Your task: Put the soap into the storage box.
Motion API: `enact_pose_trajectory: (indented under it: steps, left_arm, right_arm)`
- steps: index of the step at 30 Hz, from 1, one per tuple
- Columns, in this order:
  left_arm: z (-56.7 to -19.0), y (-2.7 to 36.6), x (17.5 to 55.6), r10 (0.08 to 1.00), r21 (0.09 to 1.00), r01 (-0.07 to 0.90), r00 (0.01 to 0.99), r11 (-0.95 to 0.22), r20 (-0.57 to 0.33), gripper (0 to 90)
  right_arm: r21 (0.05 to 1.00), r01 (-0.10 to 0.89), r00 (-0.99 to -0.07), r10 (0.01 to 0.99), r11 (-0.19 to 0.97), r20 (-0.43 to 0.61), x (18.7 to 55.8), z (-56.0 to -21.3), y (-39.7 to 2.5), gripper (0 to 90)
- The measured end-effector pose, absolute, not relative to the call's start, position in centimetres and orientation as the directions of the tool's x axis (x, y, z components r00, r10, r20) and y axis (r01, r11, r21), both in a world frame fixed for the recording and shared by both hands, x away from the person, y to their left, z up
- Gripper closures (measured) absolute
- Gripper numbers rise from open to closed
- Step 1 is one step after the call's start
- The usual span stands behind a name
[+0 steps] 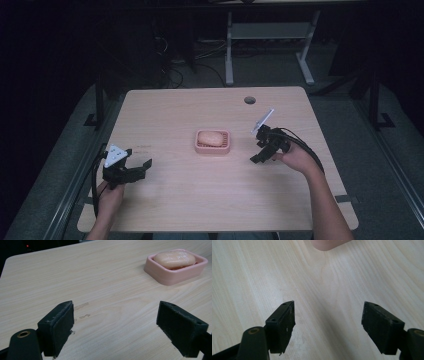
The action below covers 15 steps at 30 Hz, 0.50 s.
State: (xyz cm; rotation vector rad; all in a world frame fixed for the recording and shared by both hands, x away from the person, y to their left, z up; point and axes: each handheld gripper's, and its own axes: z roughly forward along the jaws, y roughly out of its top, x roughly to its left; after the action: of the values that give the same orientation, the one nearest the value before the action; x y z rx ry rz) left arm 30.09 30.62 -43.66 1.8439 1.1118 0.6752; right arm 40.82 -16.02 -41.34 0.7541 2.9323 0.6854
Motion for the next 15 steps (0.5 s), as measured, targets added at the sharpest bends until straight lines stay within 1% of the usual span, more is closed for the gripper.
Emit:
enact_pose_trajectory:
  steps: [8, 9, 13, 15]
  left_arm:
    - [-43.7, 30.6, 30.1, 0.889, 0.874, 0.425, 0.457, -0.234, 0.016, 14.2]
    - [-43.7, 30.6, 30.1, 0.889, 0.874, 0.426, 0.457, -0.235, 0.016, 14.2]
    - [-43.7, 30.5, 30.1, 0.887, 0.874, 0.423, 0.46, -0.239, 0.02, 14.2]
    - [-43.7, 30.5, 30.1, 0.888, 0.874, 0.424, 0.46, -0.24, 0.02, 14.2]
  right_arm:
    - [0.438, 0.454, -0.878, 0.473, 0.775, 0.073, 39.9, -41.8, -16.9, 26.4]
    - [0.439, 0.466, -0.872, 0.483, 0.768, 0.08, 39.6, -42.0, -17.2, 26.4]
    - [0.427, 0.477, -0.867, 0.491, 0.768, 0.086, 39.3, -42.3, -17.6, 26.3]
    - [0.436, 0.475, -0.865, 0.495, 0.764, 0.076, 39.0, -42.3, -17.7, 26.4]
